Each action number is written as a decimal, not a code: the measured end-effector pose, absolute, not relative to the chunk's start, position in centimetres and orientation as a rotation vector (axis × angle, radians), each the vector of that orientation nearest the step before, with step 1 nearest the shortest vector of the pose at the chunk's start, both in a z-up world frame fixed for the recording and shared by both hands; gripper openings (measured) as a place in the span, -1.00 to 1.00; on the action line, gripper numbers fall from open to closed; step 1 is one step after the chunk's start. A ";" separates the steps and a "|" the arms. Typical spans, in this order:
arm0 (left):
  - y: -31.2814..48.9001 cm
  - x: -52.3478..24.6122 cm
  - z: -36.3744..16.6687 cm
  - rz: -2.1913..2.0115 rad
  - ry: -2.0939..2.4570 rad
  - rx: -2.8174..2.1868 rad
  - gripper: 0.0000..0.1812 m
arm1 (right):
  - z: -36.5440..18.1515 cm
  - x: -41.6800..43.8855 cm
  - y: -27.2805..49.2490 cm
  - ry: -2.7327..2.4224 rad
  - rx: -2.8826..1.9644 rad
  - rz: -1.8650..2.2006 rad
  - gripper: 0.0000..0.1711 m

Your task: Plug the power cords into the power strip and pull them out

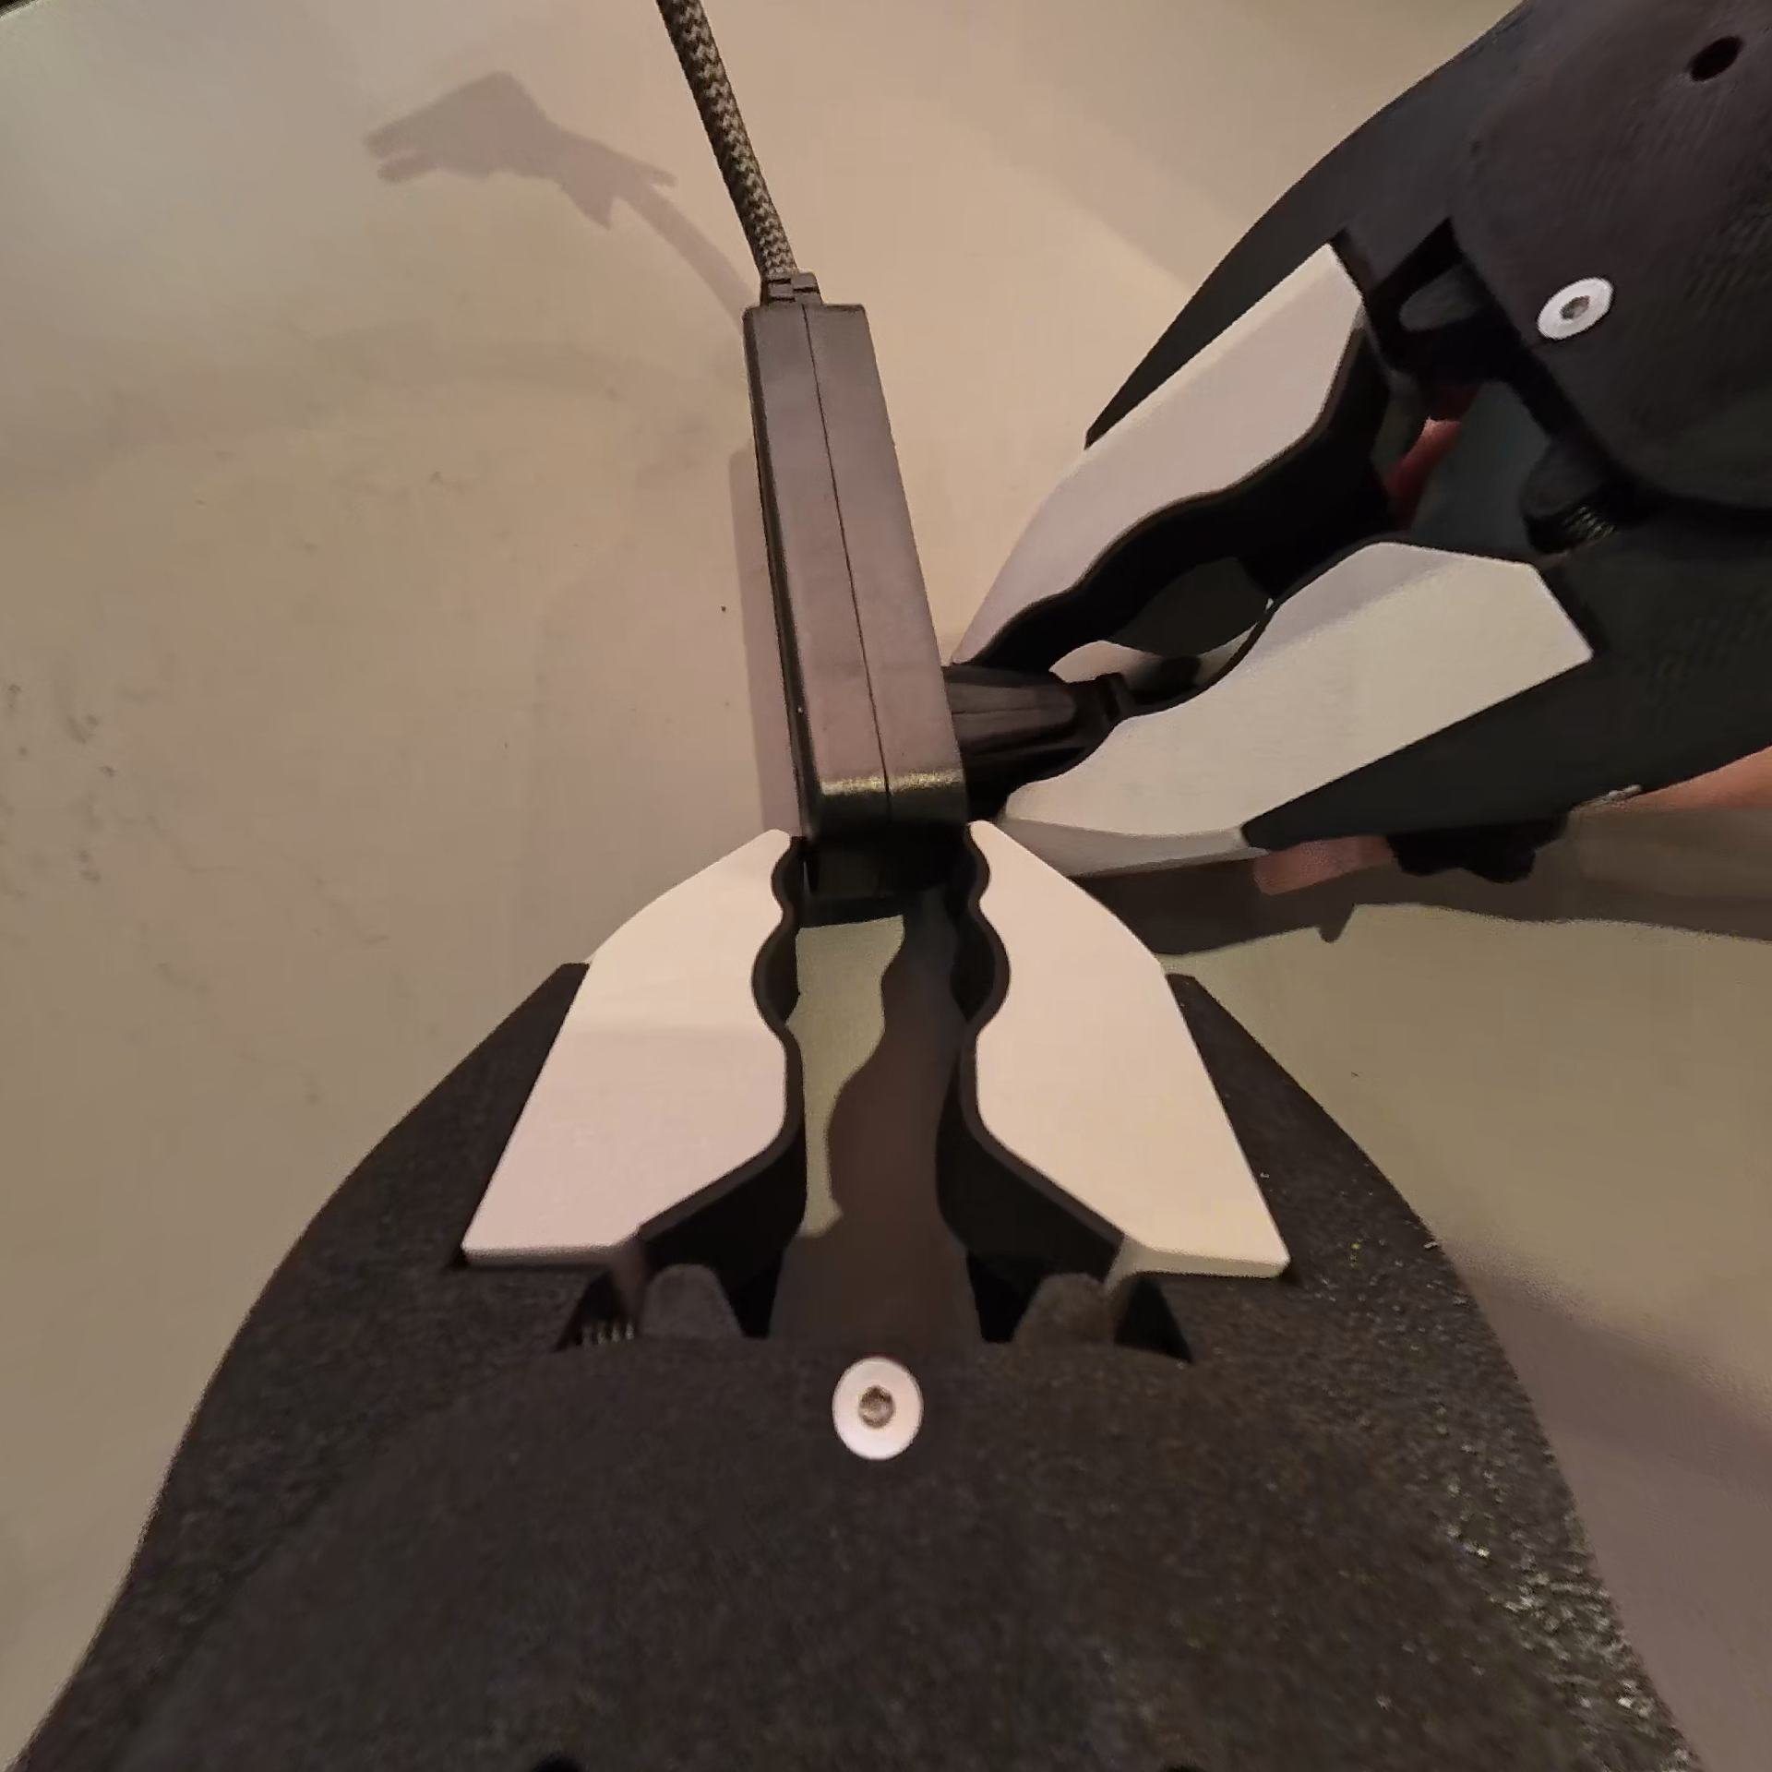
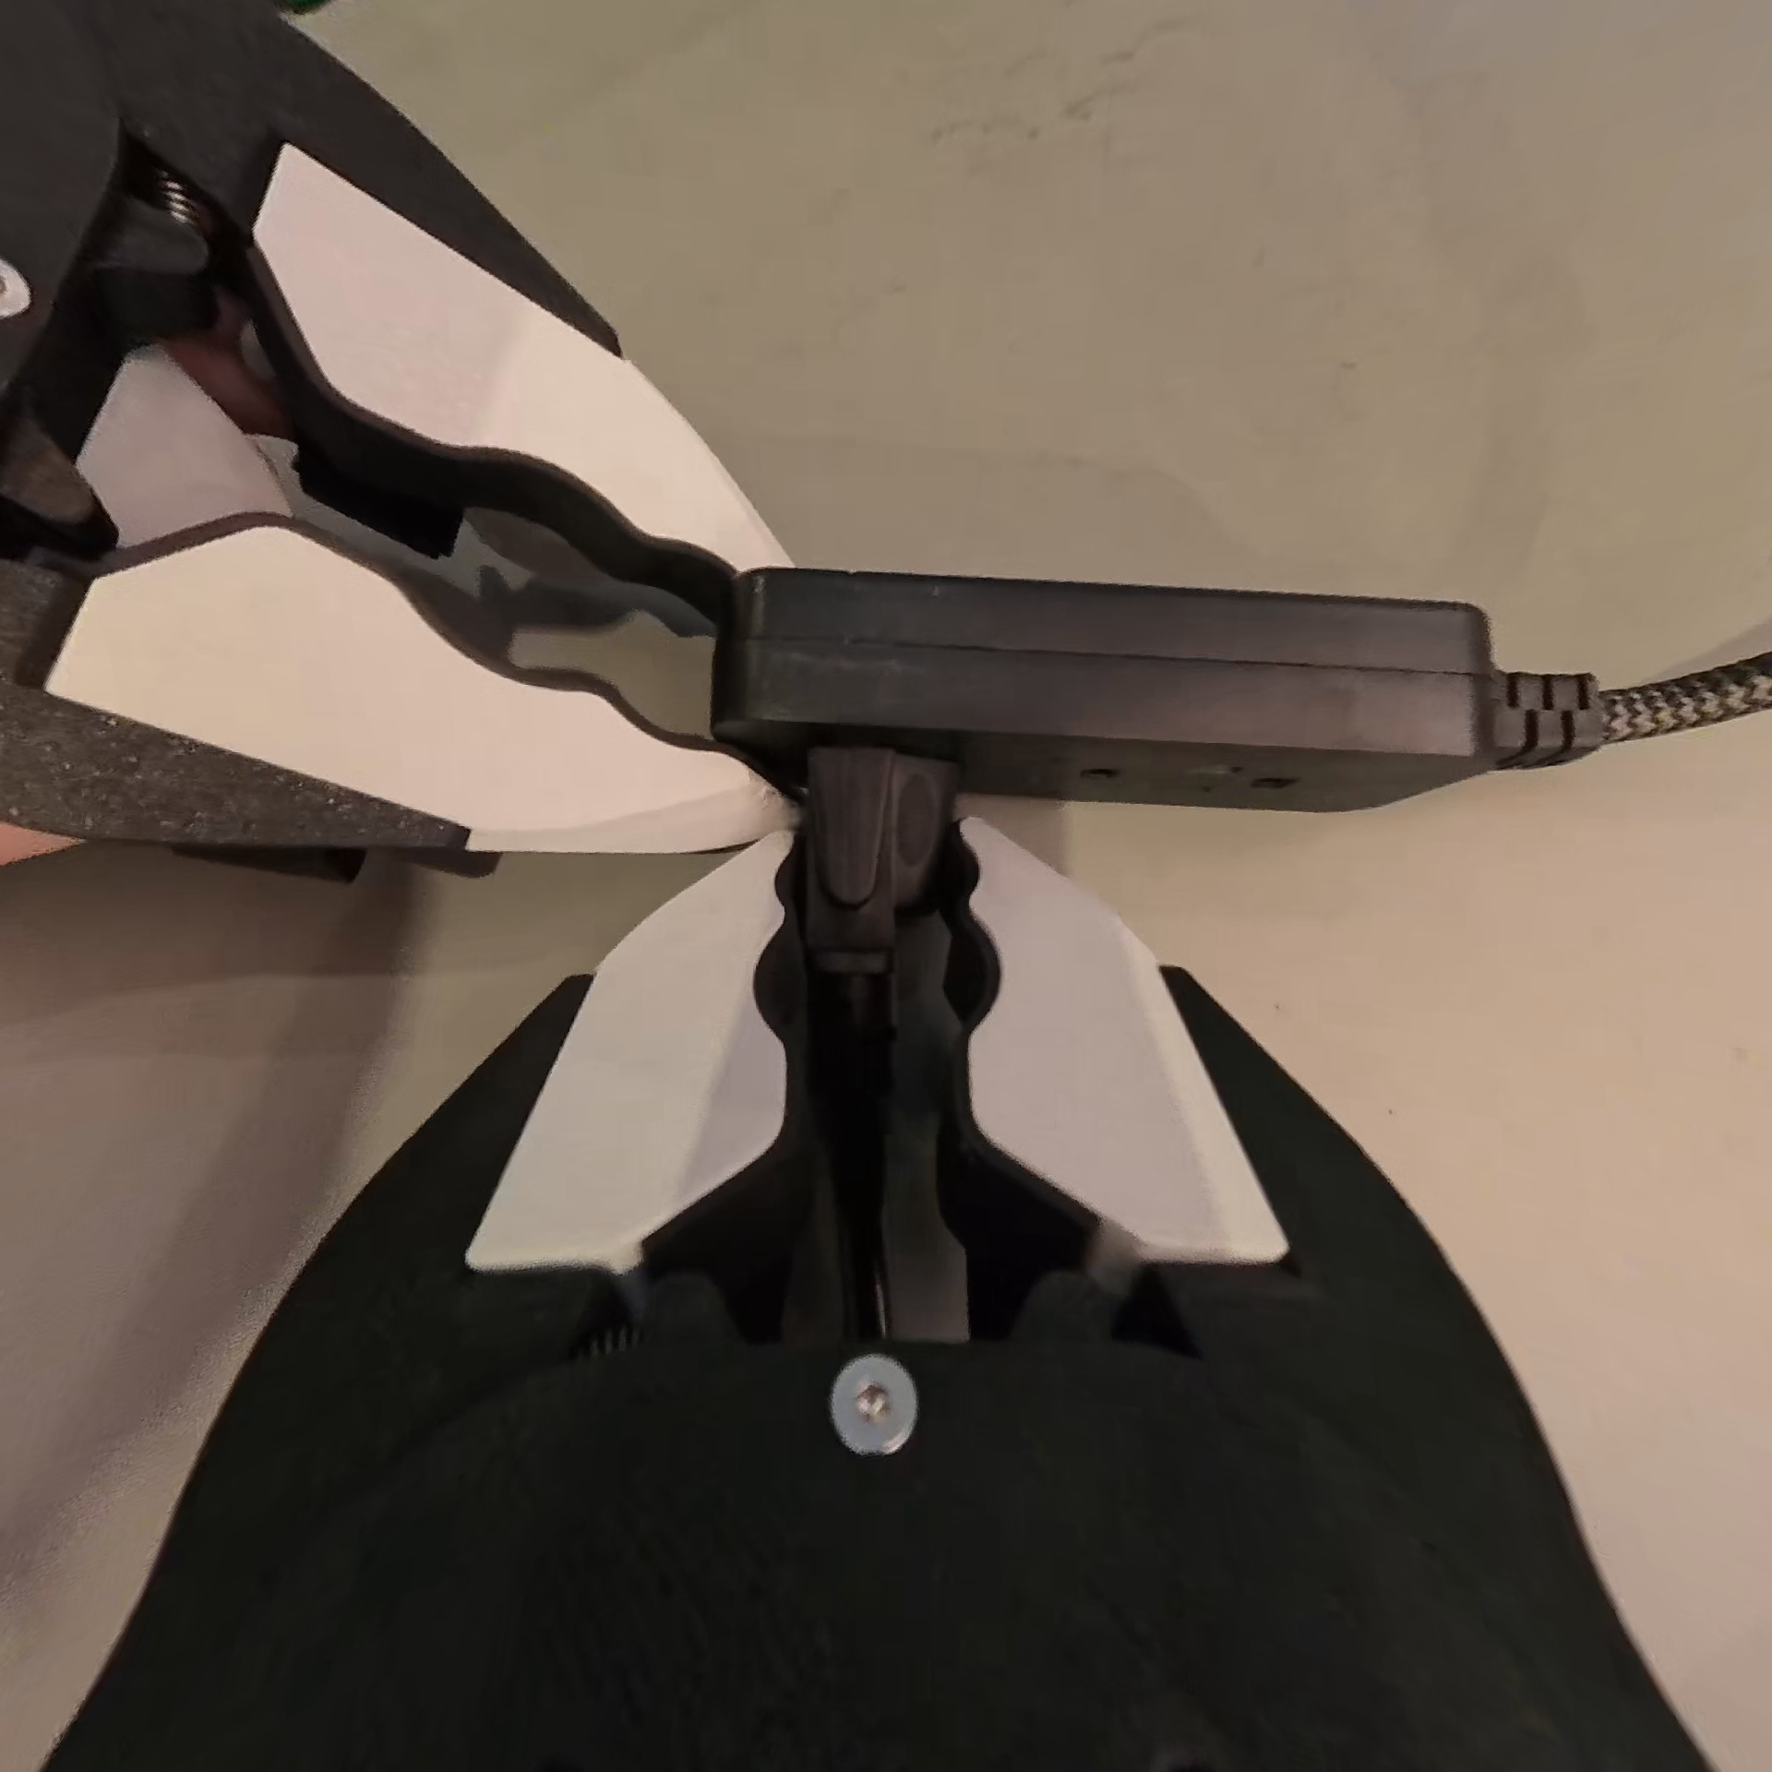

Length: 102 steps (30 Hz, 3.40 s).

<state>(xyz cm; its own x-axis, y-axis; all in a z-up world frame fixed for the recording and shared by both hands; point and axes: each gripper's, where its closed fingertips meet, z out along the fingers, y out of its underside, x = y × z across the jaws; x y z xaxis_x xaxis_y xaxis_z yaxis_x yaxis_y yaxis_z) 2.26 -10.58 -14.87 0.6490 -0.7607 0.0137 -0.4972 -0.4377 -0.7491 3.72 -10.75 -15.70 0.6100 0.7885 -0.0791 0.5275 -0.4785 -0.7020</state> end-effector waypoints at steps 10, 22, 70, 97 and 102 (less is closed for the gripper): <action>-10.8 2.0 -15.1 -0.531 0.998 -2.150 -0.68 | -15.7 3.6 -11.0 -1.189 -2.073 0.495 -0.65; -10.4 2.8 -14.7 -0.428 1.018 -2.072 -0.70 | -15.3 4.2 -10.7 -1.118 -2.041 0.510 -0.66; -15.3 5.4 -14.5 -0.549 2.645 -1.287 -0.14 | -15.4 6.2 -15.7 -1.900 -1.528 0.615 -0.59; -14.8 4.7 -15.2 -0.271 2.837 -0.667 -0.64 | -15.4 8.2 -17.0 -1.722 -1.700 0.757 -0.76; -16.2 4.6 -15.1 -0.399 2.815 -0.633 -0.67 | -15.2 8.2 -18.1 -1.726 -1.648 0.754 -0.75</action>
<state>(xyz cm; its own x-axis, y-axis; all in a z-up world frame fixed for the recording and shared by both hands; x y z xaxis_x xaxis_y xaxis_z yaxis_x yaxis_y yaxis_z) 4.61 -16.20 -15.10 -0.8807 -0.4457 -0.1602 -0.3836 0.8696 -0.3108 8.24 -18.10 -15.23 -0.0212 0.9983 0.0534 0.6389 0.0546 -0.7673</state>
